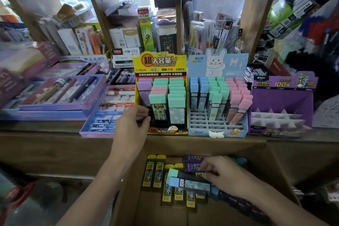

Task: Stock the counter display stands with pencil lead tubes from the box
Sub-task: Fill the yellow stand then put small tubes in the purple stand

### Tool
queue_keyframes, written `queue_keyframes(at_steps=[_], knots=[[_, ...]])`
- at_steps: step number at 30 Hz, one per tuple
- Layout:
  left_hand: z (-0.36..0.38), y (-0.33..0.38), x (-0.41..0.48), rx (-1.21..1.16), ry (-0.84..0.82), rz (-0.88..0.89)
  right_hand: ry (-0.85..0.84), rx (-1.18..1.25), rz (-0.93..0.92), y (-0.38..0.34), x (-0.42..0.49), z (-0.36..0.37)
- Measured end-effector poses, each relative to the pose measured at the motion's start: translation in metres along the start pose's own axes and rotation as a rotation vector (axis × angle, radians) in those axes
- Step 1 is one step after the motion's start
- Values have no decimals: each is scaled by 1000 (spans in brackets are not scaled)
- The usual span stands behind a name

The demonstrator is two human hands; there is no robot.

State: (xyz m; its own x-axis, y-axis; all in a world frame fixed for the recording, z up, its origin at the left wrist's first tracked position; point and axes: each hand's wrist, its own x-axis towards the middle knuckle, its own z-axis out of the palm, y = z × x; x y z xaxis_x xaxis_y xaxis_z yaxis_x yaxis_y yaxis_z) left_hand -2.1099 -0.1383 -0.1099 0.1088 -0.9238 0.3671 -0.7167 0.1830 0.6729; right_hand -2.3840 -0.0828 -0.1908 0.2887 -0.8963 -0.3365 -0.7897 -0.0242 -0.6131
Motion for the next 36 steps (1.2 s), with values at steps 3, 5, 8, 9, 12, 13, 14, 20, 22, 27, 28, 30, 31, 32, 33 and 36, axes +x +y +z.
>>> queue_keyframes(at_steps=[3,5,8,9,12,13,14,20,22,27,28,30,31,32,33,36], knots=[[-11,-2,-36,-10,-53,-13,-8,-28,-28,-6,2,5],[-13,-5,-62,-11,-135,-33,-22,-47,-47,-10,2,8],[-8,-8,-95,-20,-409,-124,-37,-98,-67,-18,3,13],[-7,-10,-102,-16,-520,-162,-36,-126,-73,-21,3,14],[0,-15,-108,79,-780,-237,-11,-245,-108,-31,4,21],[1,-16,-108,102,-815,-249,-5,-280,-114,-34,3,23],[2,-16,-108,100,-829,-264,3,-313,-118,-36,2,26],[3,-20,-111,108,-915,-312,55,-425,-106,-36,-2,37],[4,-21,-109,94,-939,-330,73,-392,-94,-34,0,39],[9,-24,-107,104,-955,-394,2,-117,36,-32,-1,31],[10,-25,-107,103,-964,-410,3,-65,50,-33,-3,29],[13,-25,-107,-9,-973,-470,18,12,51,-36,-6,24],[14,-25,-108,-132,-961,-526,30,40,41,-40,-8,22],[15,-22,-108,-286,-943,-588,46,63,28,-43,-10,20],[16,-21,-107,-445,-919,-651,63,84,15,-48,-12,19],[11,-16,-102,-831,-862,-801,100,154,-19,-61,-19,17]])
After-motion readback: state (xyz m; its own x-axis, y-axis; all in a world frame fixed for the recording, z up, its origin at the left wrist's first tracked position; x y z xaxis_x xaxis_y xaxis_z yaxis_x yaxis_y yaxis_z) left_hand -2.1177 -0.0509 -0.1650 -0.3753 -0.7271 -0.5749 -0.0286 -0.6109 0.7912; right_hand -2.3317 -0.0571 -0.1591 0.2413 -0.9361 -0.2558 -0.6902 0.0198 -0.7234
